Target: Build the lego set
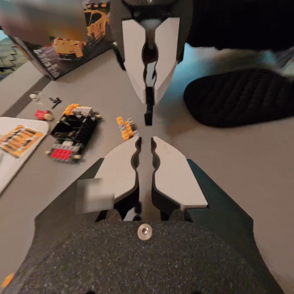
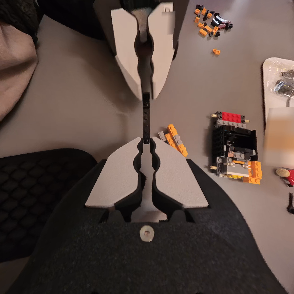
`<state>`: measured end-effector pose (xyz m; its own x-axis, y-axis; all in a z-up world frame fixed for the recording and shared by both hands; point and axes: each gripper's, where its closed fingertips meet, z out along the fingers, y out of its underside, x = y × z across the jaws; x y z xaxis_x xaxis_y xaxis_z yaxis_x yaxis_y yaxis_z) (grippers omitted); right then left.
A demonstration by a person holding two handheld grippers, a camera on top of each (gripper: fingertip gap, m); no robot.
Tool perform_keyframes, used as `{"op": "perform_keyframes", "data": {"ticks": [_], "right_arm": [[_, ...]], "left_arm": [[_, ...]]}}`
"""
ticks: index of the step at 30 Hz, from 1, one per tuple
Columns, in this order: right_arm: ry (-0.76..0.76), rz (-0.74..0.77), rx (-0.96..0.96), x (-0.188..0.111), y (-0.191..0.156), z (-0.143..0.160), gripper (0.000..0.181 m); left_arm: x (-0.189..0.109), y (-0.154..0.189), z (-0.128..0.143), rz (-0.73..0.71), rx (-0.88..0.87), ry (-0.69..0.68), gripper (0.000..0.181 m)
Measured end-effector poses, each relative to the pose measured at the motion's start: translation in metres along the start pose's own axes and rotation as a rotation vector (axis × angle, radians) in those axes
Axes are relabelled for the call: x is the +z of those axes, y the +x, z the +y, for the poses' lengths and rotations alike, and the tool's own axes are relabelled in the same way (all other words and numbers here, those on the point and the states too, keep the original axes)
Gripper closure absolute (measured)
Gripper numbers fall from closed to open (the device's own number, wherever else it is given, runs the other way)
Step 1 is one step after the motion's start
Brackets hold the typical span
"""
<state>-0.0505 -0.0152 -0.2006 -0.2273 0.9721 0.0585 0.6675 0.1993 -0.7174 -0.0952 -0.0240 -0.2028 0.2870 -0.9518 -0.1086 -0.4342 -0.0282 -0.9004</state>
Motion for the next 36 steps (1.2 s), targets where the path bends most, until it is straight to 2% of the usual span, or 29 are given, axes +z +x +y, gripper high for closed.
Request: {"op": "perform_keyframes", "data": {"ticks": [2, 7, 11, 22, 28, 36], "right_arm": [[0.009, 0.011, 0.021, -0.003, 0.001, 0.004, 0.173], [0.038, 0.05, 0.07, -0.01, 0.006, 0.015, 0.173], [0.054, 0.059, 0.09, -0.01, 0.007, 0.019, 0.173], [0.015, 0.013, 0.052, 0.022, -0.006, 0.01, 0.174], [-0.055, 0.019, 0.008, 0.051, -0.015, -0.004, 0.174], [-0.11, 0.042, 0.001, 0.07, -0.015, -0.008, 0.174]], "left_arm": [[-0.015, -0.013, 0.004, -0.053, 0.031, -0.012, 0.17], [-0.061, -0.062, 0.004, -0.234, -0.059, 0.057, 0.169], [-0.078, -0.075, 0.013, -0.274, -0.086, 0.046, 0.172], [-0.067, -0.059, 0.035, -0.16, -0.08, -0.084, 0.172], [-0.066, -0.046, 0.052, -0.064, -0.085, -0.17, 0.165], [-0.064, -0.024, 0.07, 0.066, -0.08, -0.263, 0.157]]}}
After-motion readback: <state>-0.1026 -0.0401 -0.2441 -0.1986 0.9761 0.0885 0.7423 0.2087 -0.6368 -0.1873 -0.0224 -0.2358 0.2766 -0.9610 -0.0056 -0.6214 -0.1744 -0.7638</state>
